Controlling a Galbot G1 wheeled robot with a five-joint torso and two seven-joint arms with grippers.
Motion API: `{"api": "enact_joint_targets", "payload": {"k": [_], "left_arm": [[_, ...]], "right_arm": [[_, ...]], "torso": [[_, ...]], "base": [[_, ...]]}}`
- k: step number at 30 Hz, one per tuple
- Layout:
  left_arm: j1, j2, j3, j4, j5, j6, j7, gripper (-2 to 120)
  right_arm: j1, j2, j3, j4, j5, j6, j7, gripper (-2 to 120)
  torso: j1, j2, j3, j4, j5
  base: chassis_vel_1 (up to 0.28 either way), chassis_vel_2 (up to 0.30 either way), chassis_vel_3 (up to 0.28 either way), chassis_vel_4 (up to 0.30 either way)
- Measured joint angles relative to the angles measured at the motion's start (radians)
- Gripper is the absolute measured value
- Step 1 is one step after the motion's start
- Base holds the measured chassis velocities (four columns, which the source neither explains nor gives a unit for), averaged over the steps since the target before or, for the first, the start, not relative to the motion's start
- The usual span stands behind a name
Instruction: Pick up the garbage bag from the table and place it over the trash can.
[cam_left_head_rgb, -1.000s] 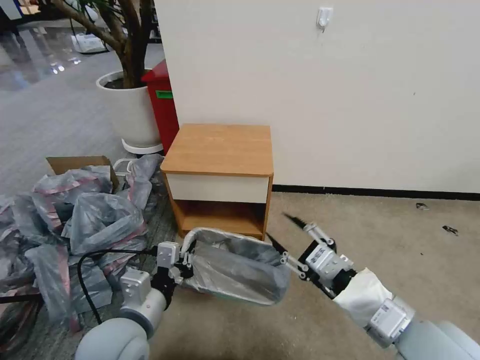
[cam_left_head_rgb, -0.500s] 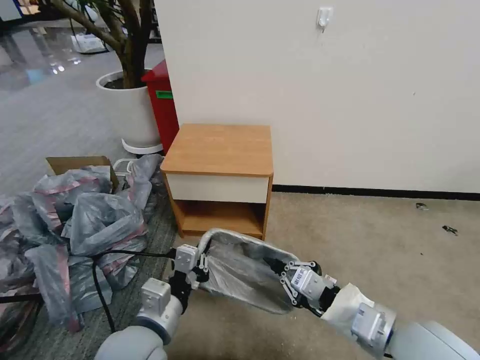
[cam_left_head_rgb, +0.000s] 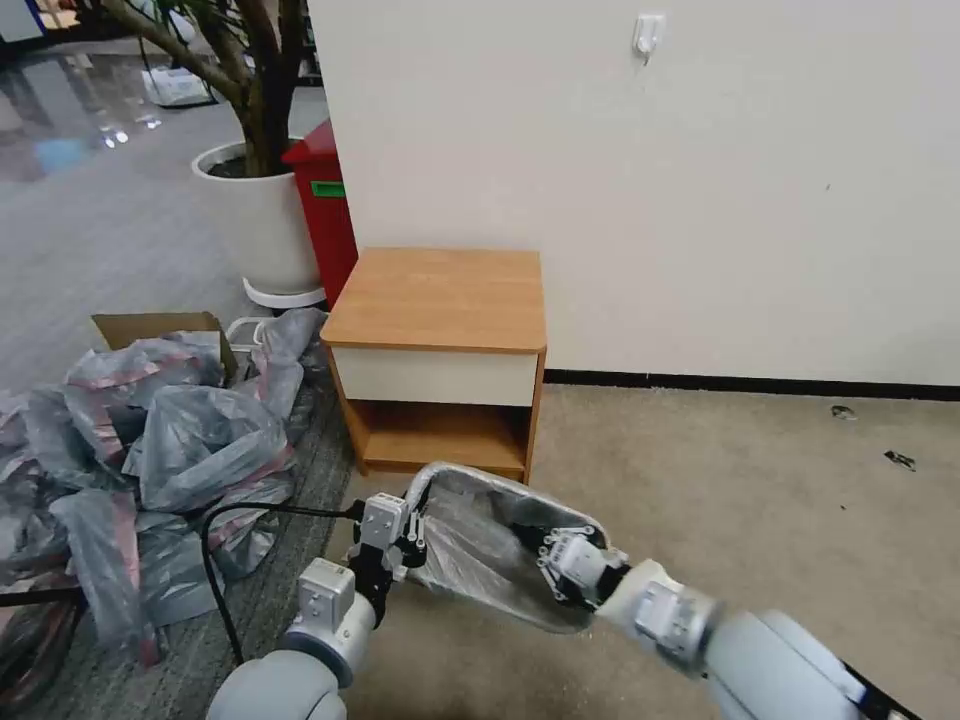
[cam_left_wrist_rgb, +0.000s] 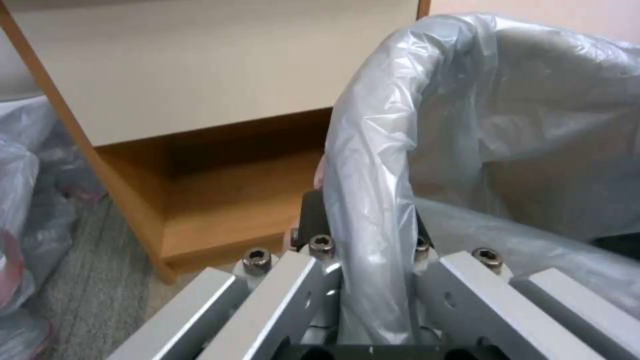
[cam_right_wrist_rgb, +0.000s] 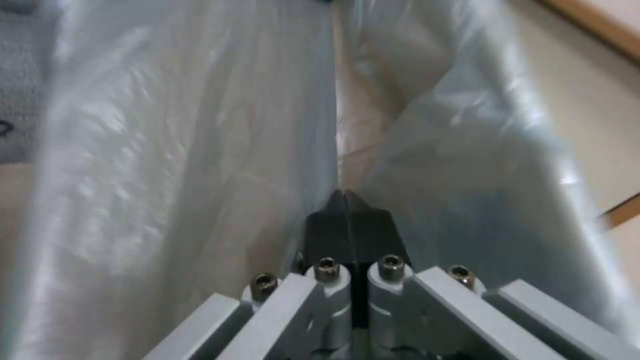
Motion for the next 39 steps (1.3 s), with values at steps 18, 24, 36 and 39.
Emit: {"api": "enact_joint_targets", "payload": {"k": [18,24,36,39], "left_arm": [[-0.014,-0.007,0.022,0.034,-0.001,0.003,-0.005,3],[-0.014,-0.010,0.022,0.036,-0.001,0.003,-0.007,3],[-0.011,-0.016,0.018,0.031,-0.011,0.003,-0.007,3],[-0.015,-0.018,0.007,0.031,-0.034,0.016,-0.016,3]], "right_arm": [[0.220,0.143,-0.199,-0.259,-0.077,-0.108,0.000,0],[0.266,0.206,-0.237,-0.343,-0.112,-0.120,0.000,0],[0.296,0.242,-0.262,-0.381,-0.120,-0.129,0.003,0],[0.278,0.222,-0.253,-0.343,-0.117,-0.128,0.003,0]], "torso": [[0.000,0.000,0.000,0.0000,0.0000],[0.000,0.000,0.000,0.0000,-0.0001],[0.000,0.000,0.000,0.0001,0.0000],[0.000,0.000,0.000,0.0001,0.0001]], "base": [[0.000,0.000,0.000,0.000],[0.000,0.000,0.000,0.000],[0.000,0.000,0.000,0.000],[0.000,0.000,0.000,0.000]]}}
